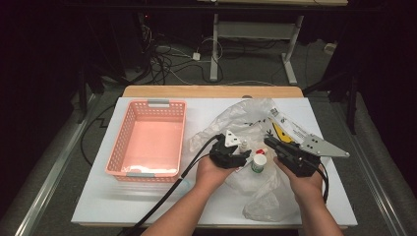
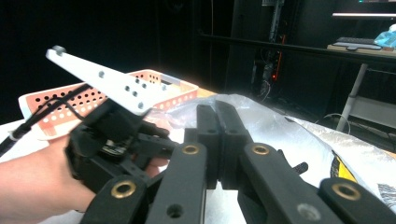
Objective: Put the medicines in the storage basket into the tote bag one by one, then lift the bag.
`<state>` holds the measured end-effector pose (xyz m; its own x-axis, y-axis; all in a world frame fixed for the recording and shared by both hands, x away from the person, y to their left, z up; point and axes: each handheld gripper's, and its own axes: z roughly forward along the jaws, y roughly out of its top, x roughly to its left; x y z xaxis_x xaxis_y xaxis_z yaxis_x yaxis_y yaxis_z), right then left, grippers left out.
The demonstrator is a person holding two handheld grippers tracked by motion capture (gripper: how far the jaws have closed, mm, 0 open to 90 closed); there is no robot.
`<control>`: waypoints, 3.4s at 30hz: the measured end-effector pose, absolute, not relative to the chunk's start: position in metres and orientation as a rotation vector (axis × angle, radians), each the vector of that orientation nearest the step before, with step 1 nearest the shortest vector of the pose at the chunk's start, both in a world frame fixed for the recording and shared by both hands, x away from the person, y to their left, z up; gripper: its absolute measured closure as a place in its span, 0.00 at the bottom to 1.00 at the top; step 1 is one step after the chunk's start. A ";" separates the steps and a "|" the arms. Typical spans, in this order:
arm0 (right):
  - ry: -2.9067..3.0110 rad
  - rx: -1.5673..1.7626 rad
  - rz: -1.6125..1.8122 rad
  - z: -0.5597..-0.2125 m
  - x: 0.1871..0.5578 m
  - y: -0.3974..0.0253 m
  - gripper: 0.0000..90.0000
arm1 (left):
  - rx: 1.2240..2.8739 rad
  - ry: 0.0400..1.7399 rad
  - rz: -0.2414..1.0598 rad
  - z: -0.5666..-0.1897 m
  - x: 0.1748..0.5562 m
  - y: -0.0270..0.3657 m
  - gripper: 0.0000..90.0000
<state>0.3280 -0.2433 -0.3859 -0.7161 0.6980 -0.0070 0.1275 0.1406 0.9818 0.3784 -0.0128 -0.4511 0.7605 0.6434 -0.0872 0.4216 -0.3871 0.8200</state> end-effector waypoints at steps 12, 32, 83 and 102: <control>1.964 0.787 1.601 -0.386 0.327 -0.242 1.00 | 2.009 0.796 0.223 -0.456 0.347 0.012 0.39; 1.973 0.787 1.590 -0.387 0.325 -0.241 1.00 | 2.068 0.804 0.234 -0.474 0.300 0.044 0.05; 1.925 0.833 1.570 -0.383 0.313 -0.263 1.00 | 2.227 0.809 0.222 -0.490 0.337 0.020 0.98; 1.939 0.818 1.547 -0.390 0.313 -0.254 1.00 | 2.015 0.761 0.287 -0.485 0.325 0.040 0.98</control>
